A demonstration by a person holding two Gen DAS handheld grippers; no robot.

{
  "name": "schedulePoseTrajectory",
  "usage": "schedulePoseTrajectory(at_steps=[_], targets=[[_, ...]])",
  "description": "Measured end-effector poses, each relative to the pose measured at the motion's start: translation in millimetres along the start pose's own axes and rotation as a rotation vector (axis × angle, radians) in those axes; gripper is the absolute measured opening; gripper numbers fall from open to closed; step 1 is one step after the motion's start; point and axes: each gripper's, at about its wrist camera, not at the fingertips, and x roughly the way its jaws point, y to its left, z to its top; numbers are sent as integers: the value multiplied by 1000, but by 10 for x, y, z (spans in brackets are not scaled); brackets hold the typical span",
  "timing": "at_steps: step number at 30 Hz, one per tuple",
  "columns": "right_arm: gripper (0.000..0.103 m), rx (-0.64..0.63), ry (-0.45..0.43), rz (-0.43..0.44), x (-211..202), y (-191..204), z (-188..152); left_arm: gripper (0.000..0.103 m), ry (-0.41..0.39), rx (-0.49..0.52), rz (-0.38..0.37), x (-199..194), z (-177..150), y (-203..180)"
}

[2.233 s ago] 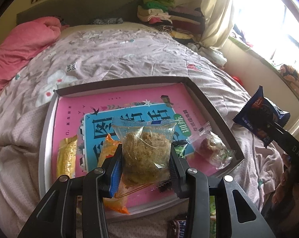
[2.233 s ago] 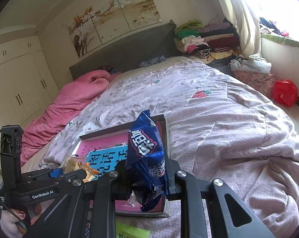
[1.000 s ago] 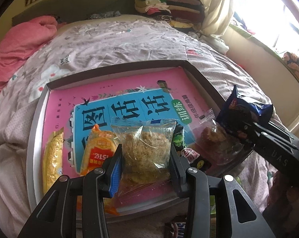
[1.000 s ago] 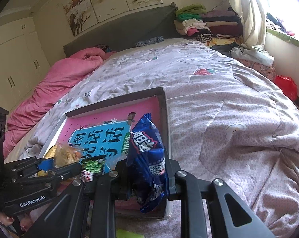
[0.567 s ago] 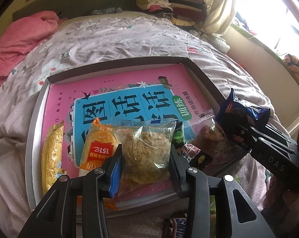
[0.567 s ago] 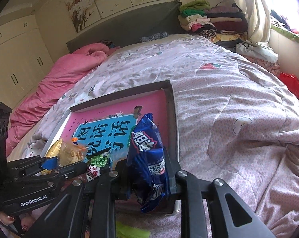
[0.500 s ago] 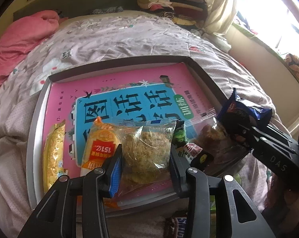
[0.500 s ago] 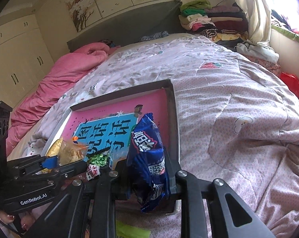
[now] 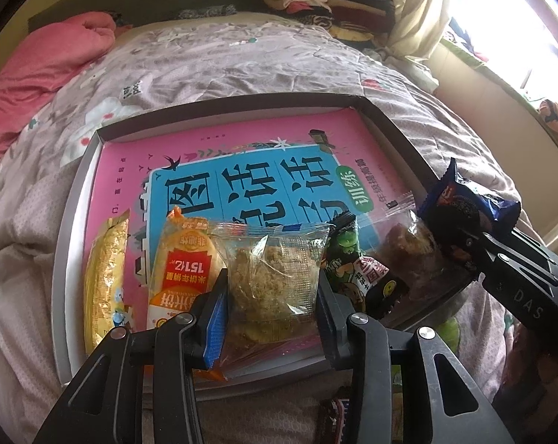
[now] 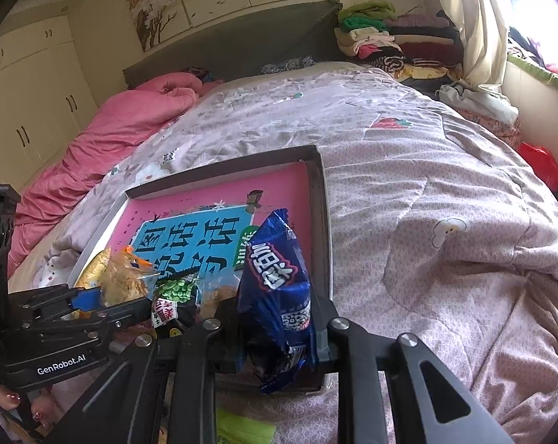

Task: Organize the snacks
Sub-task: 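Lower the clear bag onto the tray and open the left tool while the right holds the blue bag above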

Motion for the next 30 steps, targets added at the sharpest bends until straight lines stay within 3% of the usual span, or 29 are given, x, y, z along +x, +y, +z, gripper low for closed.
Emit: schedulePoseTrajectory(at_steps=[30], targets=[[33,43,-38,5,-135,-85,57,45,-15,-25,-21,-108,-23,74]])
